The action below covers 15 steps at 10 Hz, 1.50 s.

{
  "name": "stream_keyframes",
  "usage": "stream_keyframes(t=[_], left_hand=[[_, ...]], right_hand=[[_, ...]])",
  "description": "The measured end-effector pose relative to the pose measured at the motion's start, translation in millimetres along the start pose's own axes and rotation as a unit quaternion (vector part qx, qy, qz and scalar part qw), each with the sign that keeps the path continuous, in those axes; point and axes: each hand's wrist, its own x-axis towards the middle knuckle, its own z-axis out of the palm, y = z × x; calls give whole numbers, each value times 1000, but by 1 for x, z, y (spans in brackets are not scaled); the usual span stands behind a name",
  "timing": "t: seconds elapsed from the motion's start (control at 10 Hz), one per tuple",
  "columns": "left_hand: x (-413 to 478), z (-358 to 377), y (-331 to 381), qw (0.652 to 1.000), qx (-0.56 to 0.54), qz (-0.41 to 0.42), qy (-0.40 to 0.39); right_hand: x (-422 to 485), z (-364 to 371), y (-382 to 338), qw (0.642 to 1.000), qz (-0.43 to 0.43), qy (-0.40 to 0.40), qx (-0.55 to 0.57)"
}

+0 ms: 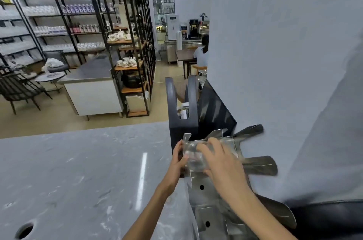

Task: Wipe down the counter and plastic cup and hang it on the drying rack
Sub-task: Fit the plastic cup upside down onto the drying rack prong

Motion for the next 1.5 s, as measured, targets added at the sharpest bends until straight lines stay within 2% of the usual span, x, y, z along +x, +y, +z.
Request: stream_keyframes(t=[0.2,0.5,0.6,0.7,0.9,1.2,1.5], left_hand=[[6,-6,1,1000,25,3,16],[12,4,-13,998,-11,44,53],[10,4,-16,997,-4,59,56],[11,6,-17,996,3,59,60],[10,9,-17,996,7,44,75],[5,16,-8,996,3,39,85],[5,22,-3,999,3,9,44]], right_hand=[[8,9,-9,999,-42,18,3],[4,2,5,995,30,39,91],[-2,6,6,995,20,36,93],[-5,10,14,996,3,32,86],[-3,11,7,992,55,43,107],[-4,11,5,990,67,57,110],[-9,5,0,990,64,66,105]])
